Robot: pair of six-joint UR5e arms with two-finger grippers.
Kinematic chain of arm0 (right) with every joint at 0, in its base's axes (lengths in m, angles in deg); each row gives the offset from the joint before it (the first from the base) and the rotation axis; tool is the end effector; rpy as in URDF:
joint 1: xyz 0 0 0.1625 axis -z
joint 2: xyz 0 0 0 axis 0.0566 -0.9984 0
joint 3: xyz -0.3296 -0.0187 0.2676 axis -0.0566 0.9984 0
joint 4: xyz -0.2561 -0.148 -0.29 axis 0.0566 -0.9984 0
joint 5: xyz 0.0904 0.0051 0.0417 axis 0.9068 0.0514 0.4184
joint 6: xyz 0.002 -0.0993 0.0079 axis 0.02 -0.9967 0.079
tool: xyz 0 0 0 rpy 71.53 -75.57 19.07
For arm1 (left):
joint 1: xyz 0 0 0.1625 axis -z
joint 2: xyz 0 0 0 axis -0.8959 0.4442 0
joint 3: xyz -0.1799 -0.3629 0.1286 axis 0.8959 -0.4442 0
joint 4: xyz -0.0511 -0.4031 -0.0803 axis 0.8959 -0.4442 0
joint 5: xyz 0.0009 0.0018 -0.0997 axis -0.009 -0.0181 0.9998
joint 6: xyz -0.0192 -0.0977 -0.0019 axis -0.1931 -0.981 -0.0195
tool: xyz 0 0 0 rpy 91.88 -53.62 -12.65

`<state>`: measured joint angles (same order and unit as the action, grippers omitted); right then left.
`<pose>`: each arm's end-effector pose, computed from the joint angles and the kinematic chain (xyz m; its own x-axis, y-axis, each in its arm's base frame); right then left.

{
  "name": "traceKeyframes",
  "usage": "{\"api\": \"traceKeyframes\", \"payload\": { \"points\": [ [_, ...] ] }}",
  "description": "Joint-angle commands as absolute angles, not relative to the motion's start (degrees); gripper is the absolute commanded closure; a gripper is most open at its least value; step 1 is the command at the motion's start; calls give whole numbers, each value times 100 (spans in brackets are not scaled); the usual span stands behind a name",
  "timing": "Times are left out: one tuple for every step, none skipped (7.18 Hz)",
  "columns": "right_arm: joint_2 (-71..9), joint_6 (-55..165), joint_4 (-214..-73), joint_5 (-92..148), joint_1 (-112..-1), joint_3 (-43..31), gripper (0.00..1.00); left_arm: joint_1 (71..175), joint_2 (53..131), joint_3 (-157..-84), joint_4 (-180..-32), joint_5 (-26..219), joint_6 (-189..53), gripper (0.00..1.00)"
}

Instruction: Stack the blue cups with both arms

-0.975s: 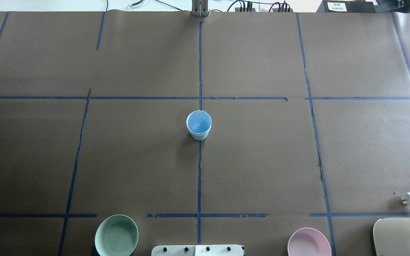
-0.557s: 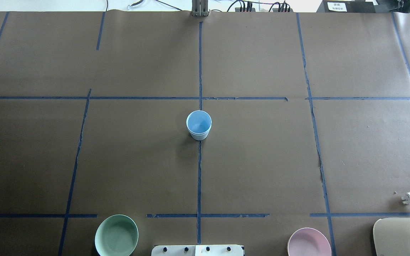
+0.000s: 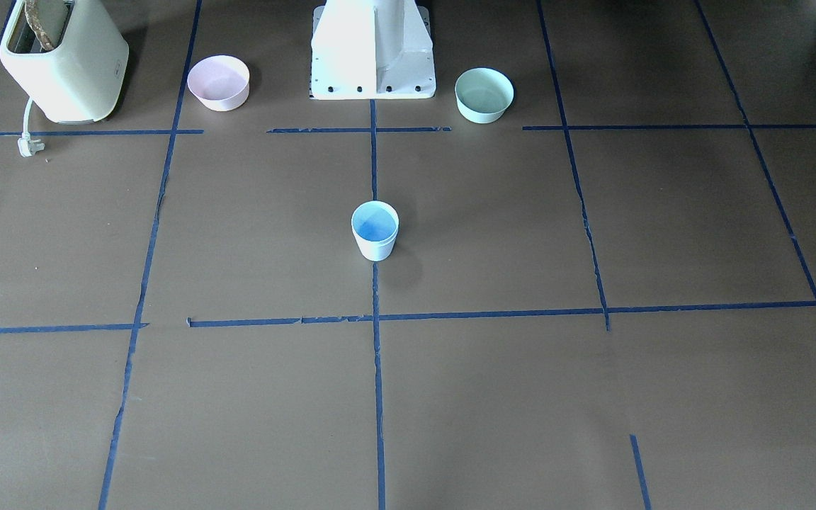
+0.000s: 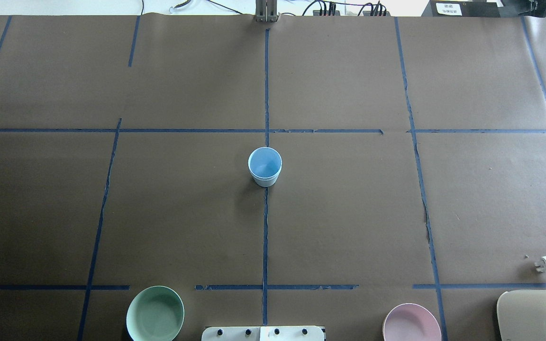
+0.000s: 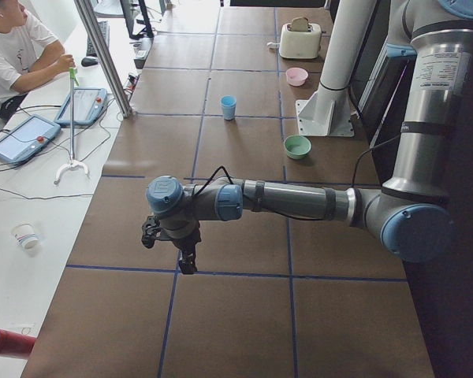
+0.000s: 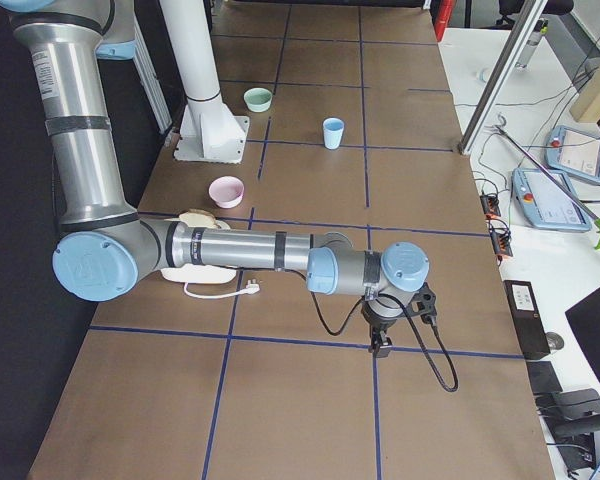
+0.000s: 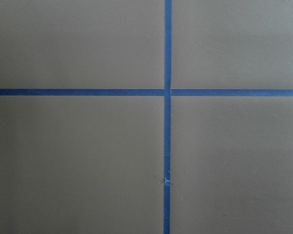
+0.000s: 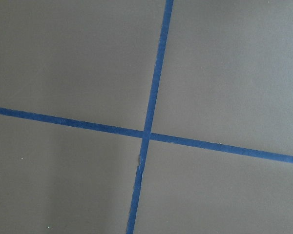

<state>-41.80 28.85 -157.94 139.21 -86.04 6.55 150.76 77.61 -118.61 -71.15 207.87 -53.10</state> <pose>0.0569 -0.5584 0.6607 0.7045 -0.1583 0.6918 0.1329 0.9870 0.0904 -0.0389 -0.5270 0.6347 0.7312 -0.0046 -0.6821 -0.0528 0.9966 -0.0634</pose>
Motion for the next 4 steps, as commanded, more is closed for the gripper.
{"api": "traceKeyframes", "payload": {
  "points": [
    [-4175,2878,-15785,13920,-8605,645,0,15090,7705,-11855,-7134,20783,-5272,0],
    [-4183,2913,-15785,13928,-8605,637,0,15108,7705,-11881,-7134,20783,-5263,0],
    [-4183,2939,-15785,13928,-8597,628,0,15117,7696,-11872,-7134,20801,-5237,0],
    [-4166,2887,-15785,13928,-8605,636,0,15126,7722,-11863,-7108,20784,-5254,0]
  ]
}}
